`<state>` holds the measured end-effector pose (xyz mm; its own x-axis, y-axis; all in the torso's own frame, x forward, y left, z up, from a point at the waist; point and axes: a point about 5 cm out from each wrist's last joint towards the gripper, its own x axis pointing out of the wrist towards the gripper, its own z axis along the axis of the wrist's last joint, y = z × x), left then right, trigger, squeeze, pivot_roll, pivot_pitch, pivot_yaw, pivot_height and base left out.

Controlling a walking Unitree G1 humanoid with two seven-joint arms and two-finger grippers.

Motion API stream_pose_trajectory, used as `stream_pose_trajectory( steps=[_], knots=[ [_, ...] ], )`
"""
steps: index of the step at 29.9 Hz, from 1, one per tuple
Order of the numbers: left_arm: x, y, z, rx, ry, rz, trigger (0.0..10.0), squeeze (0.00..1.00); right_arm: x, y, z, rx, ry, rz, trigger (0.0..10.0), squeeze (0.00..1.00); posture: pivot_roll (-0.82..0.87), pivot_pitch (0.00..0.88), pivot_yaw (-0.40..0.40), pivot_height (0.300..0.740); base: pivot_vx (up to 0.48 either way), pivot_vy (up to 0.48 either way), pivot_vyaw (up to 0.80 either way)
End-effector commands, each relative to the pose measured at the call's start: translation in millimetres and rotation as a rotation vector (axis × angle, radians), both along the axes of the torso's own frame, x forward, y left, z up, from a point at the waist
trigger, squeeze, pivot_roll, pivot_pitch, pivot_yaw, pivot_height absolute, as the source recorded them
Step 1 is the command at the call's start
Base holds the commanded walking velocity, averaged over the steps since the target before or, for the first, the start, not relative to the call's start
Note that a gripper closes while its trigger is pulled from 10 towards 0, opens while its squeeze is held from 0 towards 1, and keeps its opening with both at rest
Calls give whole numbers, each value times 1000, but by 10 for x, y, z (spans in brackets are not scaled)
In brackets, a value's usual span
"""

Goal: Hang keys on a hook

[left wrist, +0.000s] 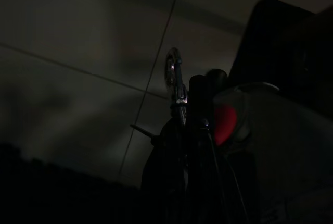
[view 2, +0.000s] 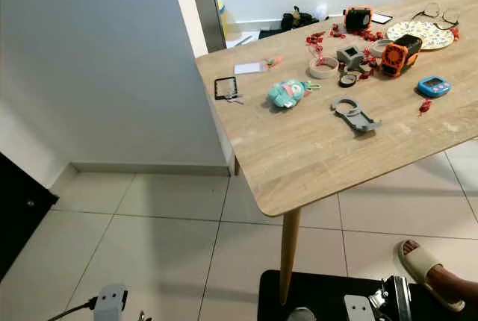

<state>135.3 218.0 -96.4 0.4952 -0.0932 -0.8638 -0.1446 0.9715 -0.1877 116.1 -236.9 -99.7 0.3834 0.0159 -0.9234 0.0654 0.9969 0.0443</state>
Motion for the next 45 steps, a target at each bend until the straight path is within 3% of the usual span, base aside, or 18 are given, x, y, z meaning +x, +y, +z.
stream_pose_trajectory(
  steps=[1,21,28,45],
  knots=[
    [-93,13,-30,3,31,2,10000,0,-10,95,-26,26,14,12,10000,0,-63,127,117,740,-394,0,0],
    [-95,-5,-34,2,34,-7,10000,0,-31,37,-16,22,13,16,10000,0,-65,130,115,740,-385,0,0],
    [-83,8,-29,25,31,-22,10000,0,-30,15,-8,19,7,34,10000,0,-68,127,115,740,0,0,0],
    [-58,-24,-27,42,23,-55,10000,0,12,18,13,45,-13,96,10000,0,-72,107,106,740,0,0,768]
  ],
)
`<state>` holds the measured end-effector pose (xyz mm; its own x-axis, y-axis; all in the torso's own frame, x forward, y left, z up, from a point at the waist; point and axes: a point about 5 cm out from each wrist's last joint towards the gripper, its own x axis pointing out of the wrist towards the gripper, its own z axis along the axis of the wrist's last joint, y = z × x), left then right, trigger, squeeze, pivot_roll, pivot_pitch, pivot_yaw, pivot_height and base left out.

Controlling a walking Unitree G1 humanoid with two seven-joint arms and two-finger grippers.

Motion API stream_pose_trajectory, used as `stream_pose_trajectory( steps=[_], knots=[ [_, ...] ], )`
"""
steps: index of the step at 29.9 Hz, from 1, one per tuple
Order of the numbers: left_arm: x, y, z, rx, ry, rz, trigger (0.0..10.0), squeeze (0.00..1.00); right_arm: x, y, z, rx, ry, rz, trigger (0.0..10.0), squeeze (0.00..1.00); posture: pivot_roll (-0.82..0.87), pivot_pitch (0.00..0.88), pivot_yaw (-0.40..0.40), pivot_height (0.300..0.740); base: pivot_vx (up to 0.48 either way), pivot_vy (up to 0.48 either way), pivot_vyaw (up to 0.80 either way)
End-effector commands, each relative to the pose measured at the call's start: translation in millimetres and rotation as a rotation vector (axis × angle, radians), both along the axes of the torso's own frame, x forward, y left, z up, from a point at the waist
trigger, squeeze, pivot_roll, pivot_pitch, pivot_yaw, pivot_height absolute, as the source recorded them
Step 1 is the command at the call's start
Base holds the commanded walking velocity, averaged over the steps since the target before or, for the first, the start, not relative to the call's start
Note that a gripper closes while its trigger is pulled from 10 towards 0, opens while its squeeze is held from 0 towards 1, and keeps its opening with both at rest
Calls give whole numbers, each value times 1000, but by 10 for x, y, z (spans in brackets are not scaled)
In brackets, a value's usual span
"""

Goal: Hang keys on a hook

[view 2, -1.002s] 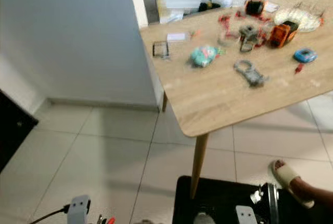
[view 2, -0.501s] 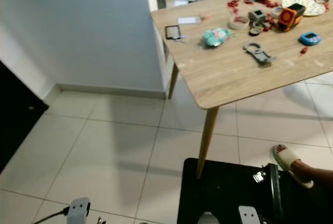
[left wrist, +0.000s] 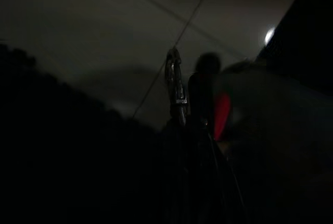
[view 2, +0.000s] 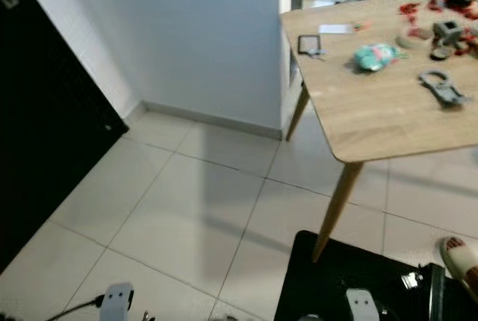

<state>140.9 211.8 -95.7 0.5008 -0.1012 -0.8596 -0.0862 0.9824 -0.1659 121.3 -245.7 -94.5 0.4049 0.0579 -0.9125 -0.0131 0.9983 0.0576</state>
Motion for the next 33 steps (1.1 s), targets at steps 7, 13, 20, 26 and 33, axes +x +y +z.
stream_pose_trajectory(
  steps=[7,13,20,26,33],
  knots=[
    [-128,17,-44,24,44,-21,10000,0,-51,118,-43,33,18,31,10000,0,-74,114,106,740,0,0,781],
    [-154,4,-54,28,53,-41,10000,0,-107,124,-60,35,28,35,10000,0,-74,119,108,740,0,0,781],
    [-165,7,-57,28,51,-27,10000,0,-126,117,-67,17,29,21,10000,0,-77,125,110,740,0,0,706],
    [-163,11,-55,26,47,-23,10000,0,-103,103,-65,-25,32,9,10000,0,-79,121,111,740,0,0,86],
    [-154,12,-51,23,46,-31,10000,0,-23,108,-46,-35,15,4,10000,0,-78,121,113,740,0,0,0]
  ],
)
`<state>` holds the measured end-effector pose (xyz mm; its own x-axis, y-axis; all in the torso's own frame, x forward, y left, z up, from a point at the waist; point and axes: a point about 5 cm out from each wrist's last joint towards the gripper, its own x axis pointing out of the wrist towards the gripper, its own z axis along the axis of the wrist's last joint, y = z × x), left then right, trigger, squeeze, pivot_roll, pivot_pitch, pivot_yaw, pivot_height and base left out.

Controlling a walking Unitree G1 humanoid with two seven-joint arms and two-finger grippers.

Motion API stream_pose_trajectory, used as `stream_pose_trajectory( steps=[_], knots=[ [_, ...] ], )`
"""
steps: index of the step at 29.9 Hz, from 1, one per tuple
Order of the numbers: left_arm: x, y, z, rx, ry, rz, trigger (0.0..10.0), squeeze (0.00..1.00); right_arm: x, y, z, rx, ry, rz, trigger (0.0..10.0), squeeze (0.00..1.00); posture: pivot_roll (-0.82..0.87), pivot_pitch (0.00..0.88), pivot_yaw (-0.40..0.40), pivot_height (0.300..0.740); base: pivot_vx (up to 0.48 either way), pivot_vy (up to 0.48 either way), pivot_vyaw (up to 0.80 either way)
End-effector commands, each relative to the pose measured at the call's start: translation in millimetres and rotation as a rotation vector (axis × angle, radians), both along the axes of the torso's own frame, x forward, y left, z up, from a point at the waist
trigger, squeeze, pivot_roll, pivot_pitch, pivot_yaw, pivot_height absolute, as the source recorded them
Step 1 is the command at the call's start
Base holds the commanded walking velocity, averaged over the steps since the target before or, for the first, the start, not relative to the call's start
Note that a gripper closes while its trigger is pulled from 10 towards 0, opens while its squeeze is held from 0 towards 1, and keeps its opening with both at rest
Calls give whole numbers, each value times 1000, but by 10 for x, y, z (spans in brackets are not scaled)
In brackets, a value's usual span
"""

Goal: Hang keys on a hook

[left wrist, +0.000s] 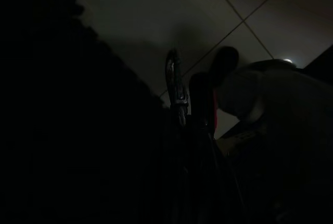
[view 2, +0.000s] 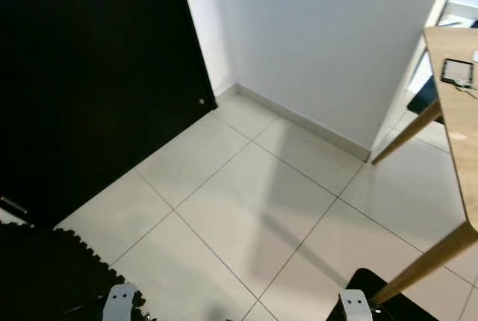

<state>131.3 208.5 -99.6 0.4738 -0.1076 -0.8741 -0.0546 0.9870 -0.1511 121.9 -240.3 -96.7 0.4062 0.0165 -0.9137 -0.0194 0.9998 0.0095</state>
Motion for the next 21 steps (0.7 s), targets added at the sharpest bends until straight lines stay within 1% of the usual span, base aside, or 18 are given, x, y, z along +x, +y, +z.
stream_pose_trajectory(
  steps=[1,7,13,21],
  knots=[
    [-53,44,-10,7,18,4,10000,0,-13,52,-20,9,14,-1,10000,0,-76,118,111,740,0,0,0],
    [-52,38,-11,2,20,3,10000,0,16,26,-4,7,7,-2,10000,0,-76,118,108,740,0,0,0],
    [-70,21,-20,-4,29,-7,10000,0,13,-37,13,0,5,-10,10000,0,-80,118,107,740,244,0,0],
    [-80,4,-25,-8,33,-17,10000,0,-3,-75,18,-7,8,-11,10000,0,-83,121,106,740,264,0,0]
  ],
)
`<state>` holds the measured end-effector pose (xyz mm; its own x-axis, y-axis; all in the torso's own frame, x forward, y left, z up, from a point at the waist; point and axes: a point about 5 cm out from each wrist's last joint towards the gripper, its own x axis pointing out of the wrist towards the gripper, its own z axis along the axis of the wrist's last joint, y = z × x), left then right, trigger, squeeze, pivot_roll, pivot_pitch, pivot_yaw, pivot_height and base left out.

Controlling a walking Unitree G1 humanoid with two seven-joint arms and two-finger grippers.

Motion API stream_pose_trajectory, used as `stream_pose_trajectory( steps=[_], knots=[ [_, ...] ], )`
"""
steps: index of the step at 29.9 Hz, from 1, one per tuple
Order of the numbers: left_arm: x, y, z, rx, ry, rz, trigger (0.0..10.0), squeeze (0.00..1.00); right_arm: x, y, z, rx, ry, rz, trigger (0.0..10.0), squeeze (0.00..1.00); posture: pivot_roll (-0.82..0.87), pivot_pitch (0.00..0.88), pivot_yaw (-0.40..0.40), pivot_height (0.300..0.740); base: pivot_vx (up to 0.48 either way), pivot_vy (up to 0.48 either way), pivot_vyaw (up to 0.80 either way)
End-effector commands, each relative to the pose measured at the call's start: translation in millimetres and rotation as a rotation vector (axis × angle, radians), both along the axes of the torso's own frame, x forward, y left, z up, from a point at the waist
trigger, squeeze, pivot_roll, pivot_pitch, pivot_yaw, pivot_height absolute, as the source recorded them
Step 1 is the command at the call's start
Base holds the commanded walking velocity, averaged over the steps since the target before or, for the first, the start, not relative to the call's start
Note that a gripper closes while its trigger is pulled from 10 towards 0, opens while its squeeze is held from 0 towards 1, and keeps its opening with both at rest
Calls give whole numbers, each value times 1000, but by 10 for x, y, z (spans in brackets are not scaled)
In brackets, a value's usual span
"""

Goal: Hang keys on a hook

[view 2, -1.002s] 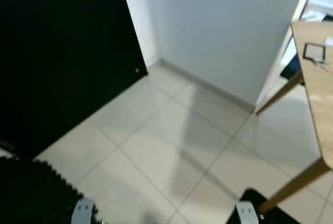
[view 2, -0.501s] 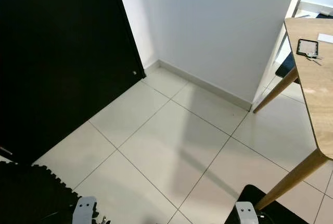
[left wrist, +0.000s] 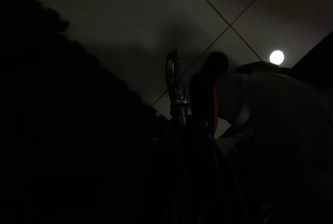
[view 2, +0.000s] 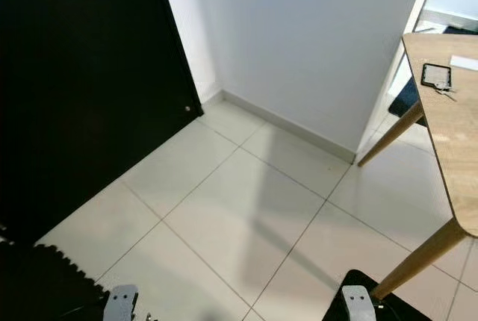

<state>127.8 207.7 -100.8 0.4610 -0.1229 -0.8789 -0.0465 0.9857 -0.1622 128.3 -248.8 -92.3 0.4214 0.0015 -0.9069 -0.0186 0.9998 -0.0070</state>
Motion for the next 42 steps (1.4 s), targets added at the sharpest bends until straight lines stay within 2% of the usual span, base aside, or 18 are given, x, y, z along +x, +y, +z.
stream_pose_trajectory(
  steps=[1,17,24,27,35,42],
  knots=[
    [-46,8,-14,2,19,-8,10000,0,-70,8,-25,10,24,-11,10000,0,-83,121,106,740,285,0,0],
    [-33,-3,-11,-3,19,-26,10000,0,-55,16,-23,9,19,-6,10000,0,-86,100,103,740,308,0,0],
    [-13,-5,-5,-3,16,-32,10000,0,-5,151,-44,25,-6,-24,10000,0,-86,94,104,740,310,0,0],
    [-13,-5,-5,-3,17,-32,10000,0,-4,157,-45,26,-6,-24,10000,0,-86,94,104,740,311,0,0],
    [-16,-10,-7,-3,17,-32,10000,0,21,148,-35,25,-14,-31,10000,0,-88,98,106,740,310,0,-781],
    [-31,-12,-12,-6,20,-29,10000,0,48,140,-23,15,-30,-24,10000,0,-89,107,107,740,314,0,0]
  ],
)
